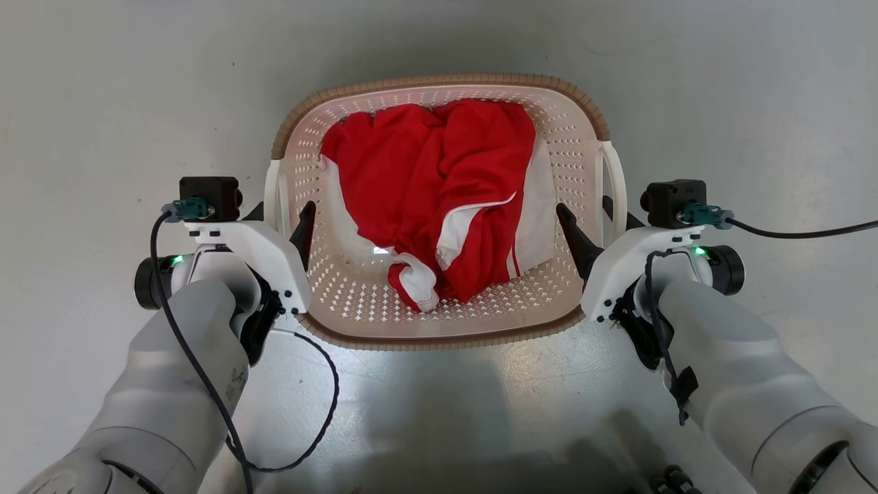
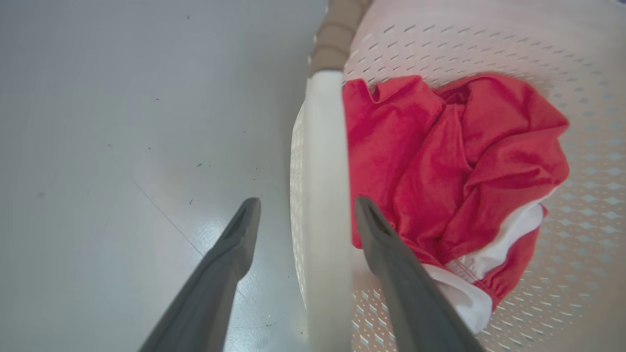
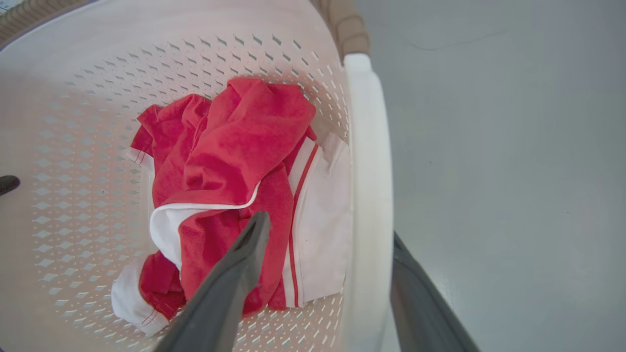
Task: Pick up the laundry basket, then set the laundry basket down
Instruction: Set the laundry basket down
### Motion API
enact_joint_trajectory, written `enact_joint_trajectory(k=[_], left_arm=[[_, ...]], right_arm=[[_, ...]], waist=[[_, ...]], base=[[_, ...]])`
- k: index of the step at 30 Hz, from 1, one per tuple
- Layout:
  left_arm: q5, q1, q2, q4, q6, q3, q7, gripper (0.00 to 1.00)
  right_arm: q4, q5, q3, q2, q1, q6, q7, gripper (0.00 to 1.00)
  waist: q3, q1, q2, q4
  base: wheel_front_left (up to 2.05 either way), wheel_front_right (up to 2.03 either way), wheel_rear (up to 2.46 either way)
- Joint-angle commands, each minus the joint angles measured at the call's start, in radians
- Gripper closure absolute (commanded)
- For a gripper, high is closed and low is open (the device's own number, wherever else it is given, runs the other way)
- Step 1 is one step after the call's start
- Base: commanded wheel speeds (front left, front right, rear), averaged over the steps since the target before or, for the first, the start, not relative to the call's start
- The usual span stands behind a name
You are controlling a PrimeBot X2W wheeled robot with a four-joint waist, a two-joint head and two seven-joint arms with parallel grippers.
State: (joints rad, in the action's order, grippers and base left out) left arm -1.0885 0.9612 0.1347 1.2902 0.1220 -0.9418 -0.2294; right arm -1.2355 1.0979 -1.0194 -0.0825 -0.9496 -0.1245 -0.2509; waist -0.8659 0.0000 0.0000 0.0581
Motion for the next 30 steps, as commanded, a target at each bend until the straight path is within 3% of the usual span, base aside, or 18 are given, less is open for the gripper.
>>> enact_joint_trajectory(k=[1, 16, 25, 30], left_arm=[[0.0, 0.002, 0.027, 0.0, -0.004, 0.014, -0.006, 0.0], [-0.011, -0.046, 0.028, 0.001, -0.001, 0.028, -0.026, 0.0], [0.016, -0.083, 0.046, -0.053, 0.003, 0.076, -0.032, 0.0], [0.088, -0.133, 0.07, -0.15, -0.008, 0.162, -0.032, 0.0]], right_arm=[[-0.002, -0.009, -0.002, 0.012, 0.048, -0.006, -0.011, 0.0], [-0.005, -0.057, 0.072, -0.008, 0.076, -0.006, -0.011, 0.0], [0.042, -0.147, 0.188, -0.049, 0.123, -0.006, -0.011, 0.0], [0.125, -0.243, 0.309, -0.076, 0.175, -0.006, -0.011, 0.0]], waist=[[0.003, 0.0, 0.0, 0.0], [0.126, 0.0, 0.0, 0.008], [0.259, 0.0, 0.0, 0.005], [0.335, 0.0, 0.0, -0.004]], base=[[0.0, 0.0, 0.0], [0.0, 0.0, 0.0], [0.0, 0.0, 0.0], [0.0, 0.0, 0.0]])
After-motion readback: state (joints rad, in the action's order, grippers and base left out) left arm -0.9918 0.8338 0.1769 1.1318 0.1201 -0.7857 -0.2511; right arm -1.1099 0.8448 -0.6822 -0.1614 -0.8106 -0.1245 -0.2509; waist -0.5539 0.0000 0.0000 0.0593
